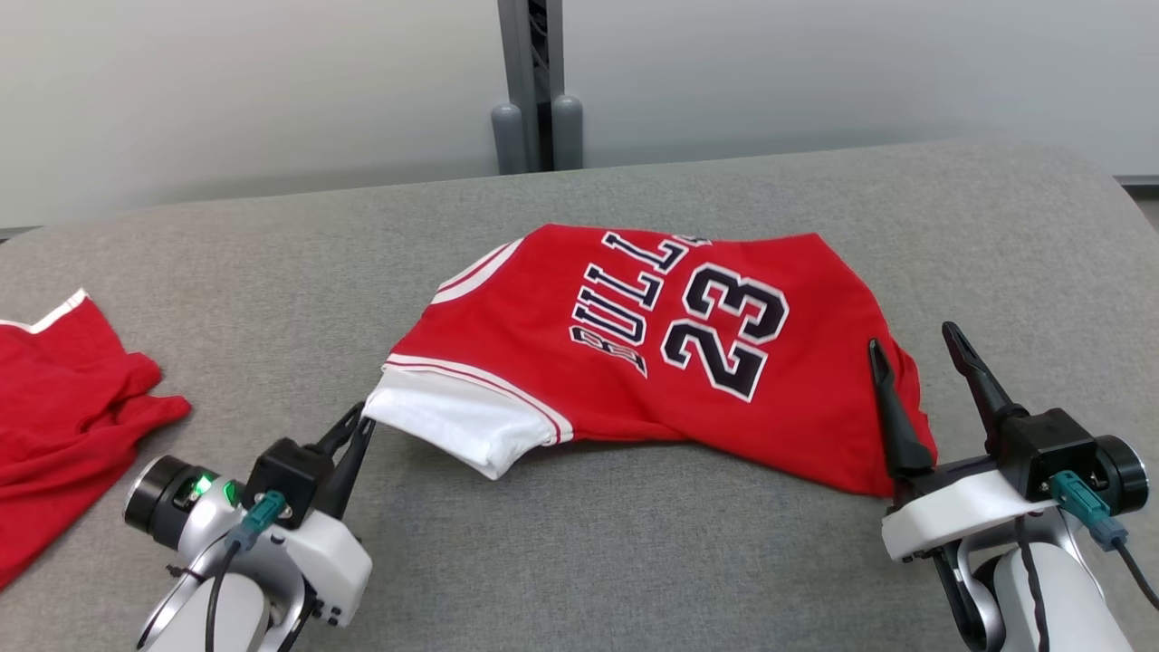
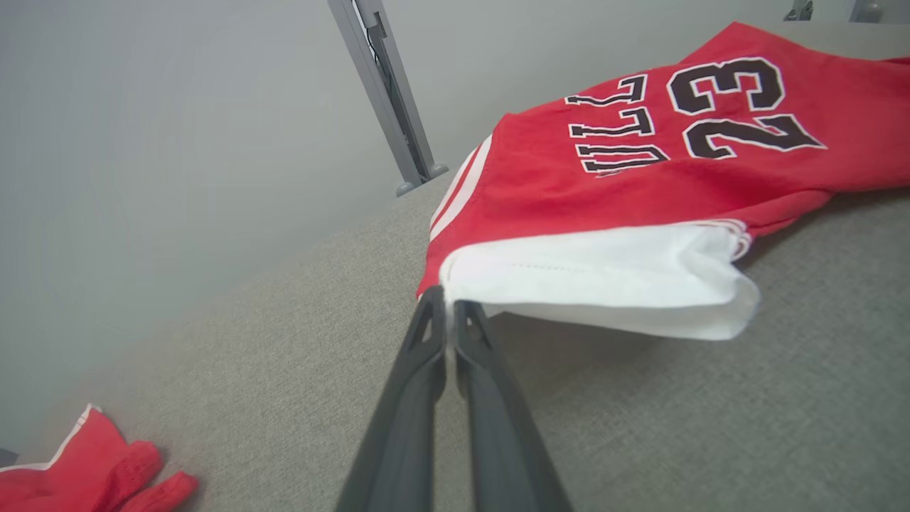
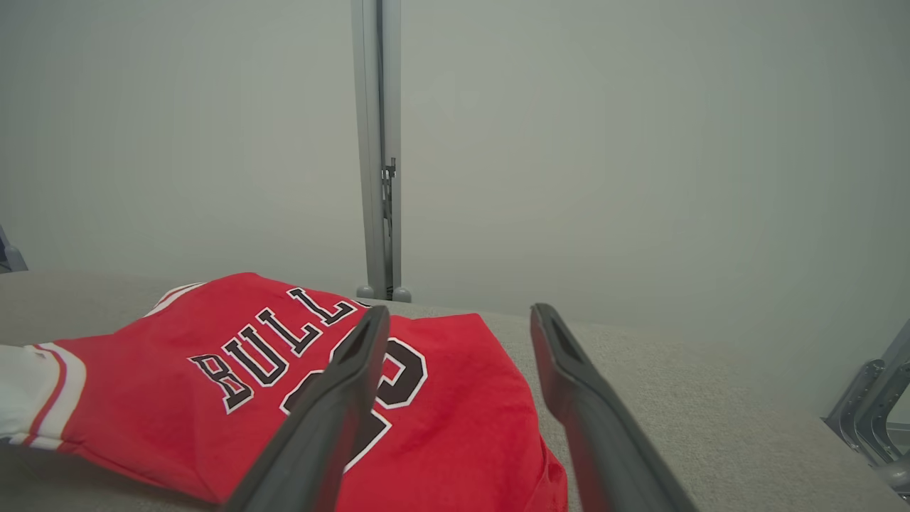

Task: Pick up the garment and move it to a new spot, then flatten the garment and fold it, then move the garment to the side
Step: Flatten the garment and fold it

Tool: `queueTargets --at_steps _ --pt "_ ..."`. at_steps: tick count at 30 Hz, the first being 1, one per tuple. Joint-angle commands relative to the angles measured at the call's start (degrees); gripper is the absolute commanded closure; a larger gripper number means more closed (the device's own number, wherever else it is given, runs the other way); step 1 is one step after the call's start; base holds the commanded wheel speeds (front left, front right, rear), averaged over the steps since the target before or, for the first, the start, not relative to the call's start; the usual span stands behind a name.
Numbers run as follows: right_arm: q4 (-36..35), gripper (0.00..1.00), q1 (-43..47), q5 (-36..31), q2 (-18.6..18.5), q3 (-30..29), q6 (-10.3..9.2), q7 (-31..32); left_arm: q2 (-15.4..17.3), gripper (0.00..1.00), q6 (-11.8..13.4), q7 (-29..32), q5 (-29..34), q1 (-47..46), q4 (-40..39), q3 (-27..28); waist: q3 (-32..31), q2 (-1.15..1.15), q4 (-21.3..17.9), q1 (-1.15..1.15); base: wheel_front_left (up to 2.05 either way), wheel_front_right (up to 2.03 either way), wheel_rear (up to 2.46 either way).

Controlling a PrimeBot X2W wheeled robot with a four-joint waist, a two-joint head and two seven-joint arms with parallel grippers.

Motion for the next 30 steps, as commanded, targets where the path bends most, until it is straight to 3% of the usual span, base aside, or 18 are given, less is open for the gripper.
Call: queueTargets --at_steps 1,3,5,6,7,14,17,22,26,30 --pt "0.0 0.0 0.2 -0.3 -0.3 0.2 -0.01 -0.1 1.0 1.0 0.1 0.5 0.7 1.1 -0.9 -0.4 -0.7 0.0 0.8 0.0 0.0 0.0 0.0" --pt "0.2 0.0 0.3 -0.2 -0.3 0.4 -0.01 -0.1 2.1 0.95 0.0 1.3 0.4 2.2 -1.3 -0.5 -0.8 0.0 1.0 0.0 0.0 0.0 0.0" --pt "0.4 0.0 0.3 0.0 -0.2 0.4 -0.01 -0.1 2.4 0.09 0.5 3.3 0.0 3.3 -1.0 -0.7 -0.7 0.0 1.1 0.0 0.0 0.0 0.0" --pt "0.4 0.0 0.3 0.0 -0.2 0.4 -0.01 -0.1 2.4 0.09 0.5 3.3 0.0 3.3 -1.0 -0.7 -0.7 0.0 1.1 0.0 0.0 0.0 0.0" --pt "0.5 0.0 0.3 0.0 -0.2 0.5 -0.01 -0.1 2.5 0.0 0.5 4.7 -0.1 4.0 -0.5 -1.0 -0.7 0.0 1.1 0.0 0.0 0.0 0.0" --pt "1.5 0.0 0.1 -0.4 -0.2 0.1 -0.01 -0.1 1.4 0.0 2.7 9.5 -3.7 5.9 -1.9 1.0 -0.3 0.0 0.4 0.0 0.0 0.0 0.0" --pt "1.2 0.0 -0.4 -0.5 -0.2 -0.4 -0.01 -0.1 0.0 0.0 5.1 7.3 -5.8 5.5 -4.1 3.8 -0.1 0.0 -0.1 0.0 0.0 0.0 0.0" --pt "0.4 0.0 -0.4 -0.8 -0.4 -0.6 -0.01 -0.1 -4.5 0.0 7.4 -1.7 -11.4 5.2 -7.7 9.9 0.3 0.0 -1.3 0.0 0.0 0.0 0.0" --pt "-0.5 0.0 0.1 -0.2 -0.5 -0.9 -0.01 -0.1 -9.8 0.0 6.3 -5.8 -16.6 6.8 -9.3 14.8 1.1 0.0 -2.6 0.0 0.0 0.0 0.0" --pt "-0.2 0.0 0.5 -0.1 -0.6 -1.2 -0.01 -0.1 -12.2 0.0 5.2 -6.1 -15.6 7.6 -9.3 16.9 1.9 0.0 -3.6 0.0 0.0 0.0 0.0"
